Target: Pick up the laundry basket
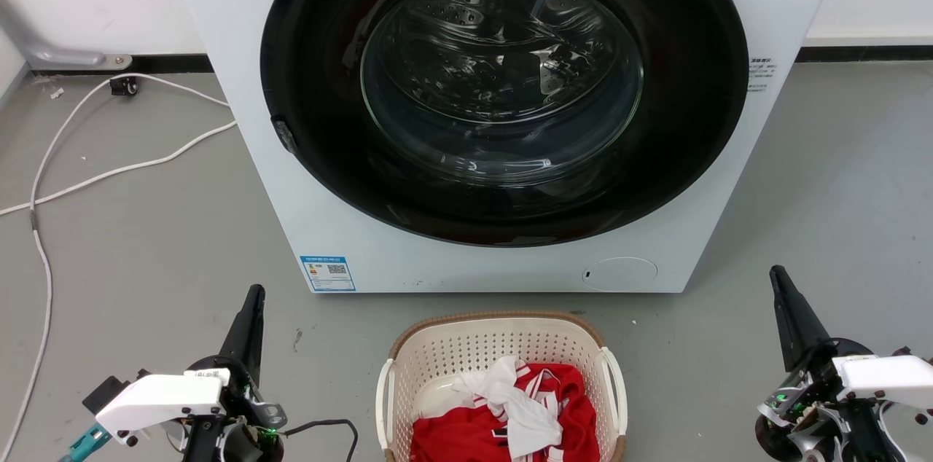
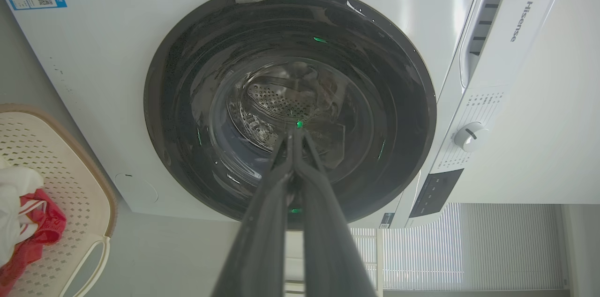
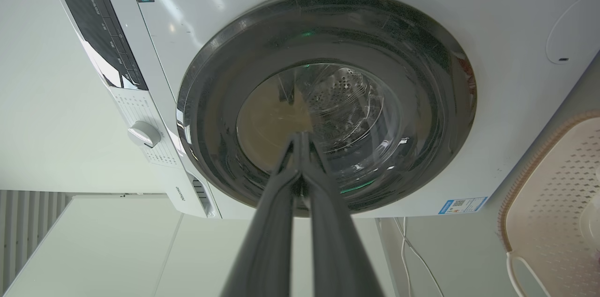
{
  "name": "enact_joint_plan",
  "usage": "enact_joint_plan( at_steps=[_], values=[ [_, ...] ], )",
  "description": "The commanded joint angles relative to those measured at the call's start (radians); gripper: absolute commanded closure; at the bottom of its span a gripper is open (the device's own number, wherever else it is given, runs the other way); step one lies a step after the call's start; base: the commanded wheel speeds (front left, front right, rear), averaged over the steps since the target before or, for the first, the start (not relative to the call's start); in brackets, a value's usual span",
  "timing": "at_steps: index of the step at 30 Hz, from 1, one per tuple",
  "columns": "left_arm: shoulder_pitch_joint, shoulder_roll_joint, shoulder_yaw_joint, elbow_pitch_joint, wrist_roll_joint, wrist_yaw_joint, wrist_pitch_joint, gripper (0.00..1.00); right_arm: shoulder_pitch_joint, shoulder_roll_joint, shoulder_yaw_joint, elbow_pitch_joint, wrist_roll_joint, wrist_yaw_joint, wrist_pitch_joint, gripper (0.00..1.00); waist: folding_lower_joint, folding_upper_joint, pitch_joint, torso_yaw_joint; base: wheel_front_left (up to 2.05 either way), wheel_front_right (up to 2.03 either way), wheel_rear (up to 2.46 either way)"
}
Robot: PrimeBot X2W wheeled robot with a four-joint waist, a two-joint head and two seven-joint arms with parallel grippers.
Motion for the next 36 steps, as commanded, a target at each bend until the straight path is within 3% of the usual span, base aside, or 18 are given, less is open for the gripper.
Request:
enact_joint_plan(
  at_steps=[1, 36],
  values=[
    [-0.01, -0.002, 0.003, 0.001, 0.003, -0.004, 0.005, 1.0, -0.01, 0.003, -0.001, 0.001, -0.003, 0.0, 0.002, 1.0, 0.0, 0.0, 0.0, 0.0, 0.0, 0.0, 0.0],
    [-0.01, -0.005, 0.008, 0.002, 0.009, -0.004, 0.007, 1.0, -0.01, 0.006, -0.006, 0.001, -0.007, 0.0, 0.005, 1.0, 0.0, 0.0, 0.0, 0.0, 0.0, 0.0, 0.0]
  ],
)
